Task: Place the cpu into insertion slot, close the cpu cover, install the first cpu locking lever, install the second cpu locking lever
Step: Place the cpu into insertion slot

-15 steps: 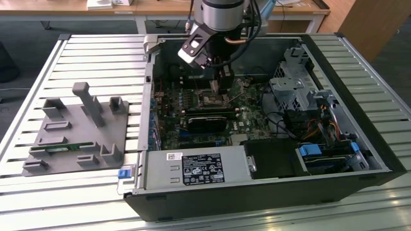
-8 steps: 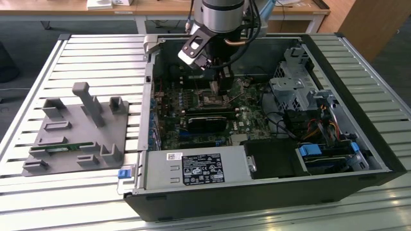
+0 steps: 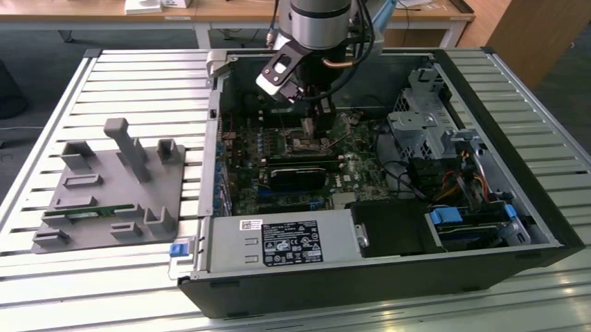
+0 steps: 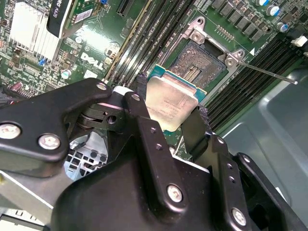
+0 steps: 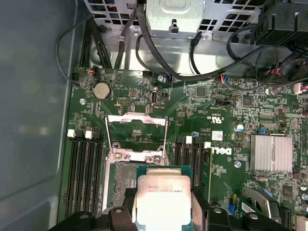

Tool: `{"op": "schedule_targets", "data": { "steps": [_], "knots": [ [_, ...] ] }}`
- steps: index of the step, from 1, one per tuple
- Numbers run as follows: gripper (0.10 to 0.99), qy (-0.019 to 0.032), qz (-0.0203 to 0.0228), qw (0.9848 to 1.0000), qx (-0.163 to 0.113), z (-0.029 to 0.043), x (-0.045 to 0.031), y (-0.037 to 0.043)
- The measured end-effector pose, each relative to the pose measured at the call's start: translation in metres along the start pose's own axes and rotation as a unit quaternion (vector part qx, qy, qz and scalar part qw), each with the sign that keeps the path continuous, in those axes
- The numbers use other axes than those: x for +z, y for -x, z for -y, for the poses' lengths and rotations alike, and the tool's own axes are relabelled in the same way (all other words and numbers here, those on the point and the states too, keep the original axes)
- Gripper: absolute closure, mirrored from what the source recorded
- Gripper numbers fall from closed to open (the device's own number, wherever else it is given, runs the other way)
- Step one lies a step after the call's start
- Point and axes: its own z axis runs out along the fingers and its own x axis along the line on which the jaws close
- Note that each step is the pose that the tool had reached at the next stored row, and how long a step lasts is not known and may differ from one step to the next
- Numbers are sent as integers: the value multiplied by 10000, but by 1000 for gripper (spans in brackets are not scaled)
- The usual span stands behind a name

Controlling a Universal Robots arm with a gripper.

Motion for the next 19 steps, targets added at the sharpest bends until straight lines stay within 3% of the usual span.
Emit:
{"op": "schedule_targets", "data": {
  "steps": [19],
  "knots": [
    [549, 0, 0, 10000, 0, 8, 91, 2]
  ]
}}
